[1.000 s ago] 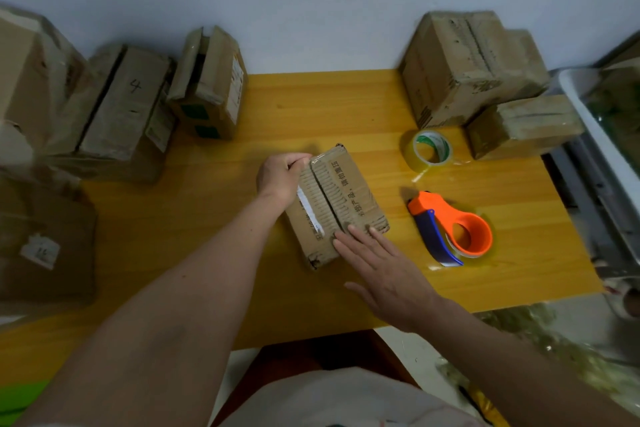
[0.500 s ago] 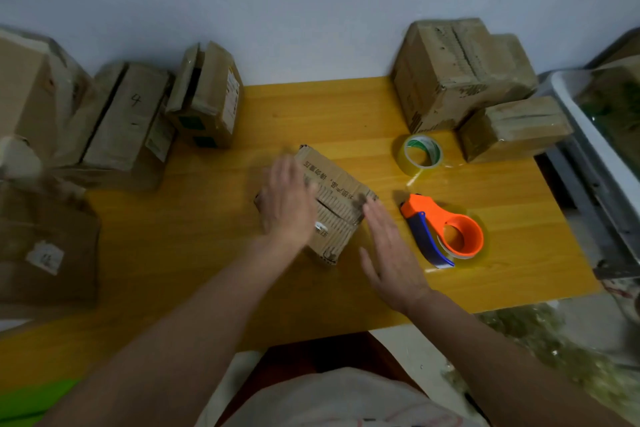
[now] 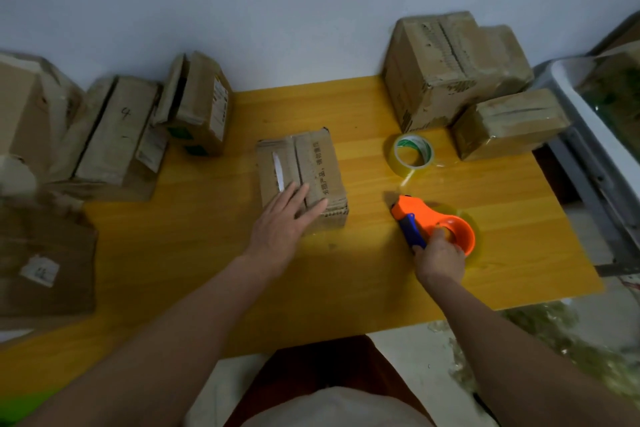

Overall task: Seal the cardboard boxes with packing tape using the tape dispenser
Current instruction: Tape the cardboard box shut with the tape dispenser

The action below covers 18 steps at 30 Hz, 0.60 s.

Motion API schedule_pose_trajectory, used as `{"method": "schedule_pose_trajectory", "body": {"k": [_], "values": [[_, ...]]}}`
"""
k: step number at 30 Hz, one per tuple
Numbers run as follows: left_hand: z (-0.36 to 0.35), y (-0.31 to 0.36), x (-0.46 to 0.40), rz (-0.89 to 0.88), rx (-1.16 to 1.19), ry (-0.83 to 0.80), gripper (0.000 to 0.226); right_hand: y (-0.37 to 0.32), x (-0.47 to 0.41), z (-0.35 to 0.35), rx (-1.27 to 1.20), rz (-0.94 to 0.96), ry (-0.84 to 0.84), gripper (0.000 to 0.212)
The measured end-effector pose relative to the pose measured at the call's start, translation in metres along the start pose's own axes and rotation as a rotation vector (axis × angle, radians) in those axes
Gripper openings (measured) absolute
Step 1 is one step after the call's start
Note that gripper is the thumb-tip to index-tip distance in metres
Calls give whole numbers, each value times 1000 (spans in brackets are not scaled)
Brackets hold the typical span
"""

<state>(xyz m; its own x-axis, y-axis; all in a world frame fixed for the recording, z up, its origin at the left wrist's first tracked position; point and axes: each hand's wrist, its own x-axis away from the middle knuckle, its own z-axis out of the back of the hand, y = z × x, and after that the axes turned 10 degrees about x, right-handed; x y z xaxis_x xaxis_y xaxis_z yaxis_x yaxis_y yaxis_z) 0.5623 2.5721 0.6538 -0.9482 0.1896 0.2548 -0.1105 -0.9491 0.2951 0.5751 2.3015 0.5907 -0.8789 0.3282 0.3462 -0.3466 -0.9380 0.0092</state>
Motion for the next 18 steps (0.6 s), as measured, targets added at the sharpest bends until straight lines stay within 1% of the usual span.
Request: {"method": "schedule_pose_trajectory", "body": {"k": [2,4,6,8,10,14,16,18], "values": [[-2,8,-1,13,133,93,86,9,2,5,-47,42,12,40],[-5,22,0,-36,311,202,79,19,6,8,-145,157,50,37],[-8,39,1,-93,492,240,73,29,15,11,-270,286,28,33],[-5,55,-3,-81,640,237,68,37,22,18,-377,367,-21,34],[3,69,-11,-27,729,172,68,41,26,29,-444,427,-70,37],[27,81,-27,67,807,-146,64,44,28,51,-514,493,-219,37],[37,82,-29,82,829,-219,54,45,30,63,-578,506,-289,32],[44,81,-27,94,869,-243,42,45,32,76,-613,529,-353,29]]}}
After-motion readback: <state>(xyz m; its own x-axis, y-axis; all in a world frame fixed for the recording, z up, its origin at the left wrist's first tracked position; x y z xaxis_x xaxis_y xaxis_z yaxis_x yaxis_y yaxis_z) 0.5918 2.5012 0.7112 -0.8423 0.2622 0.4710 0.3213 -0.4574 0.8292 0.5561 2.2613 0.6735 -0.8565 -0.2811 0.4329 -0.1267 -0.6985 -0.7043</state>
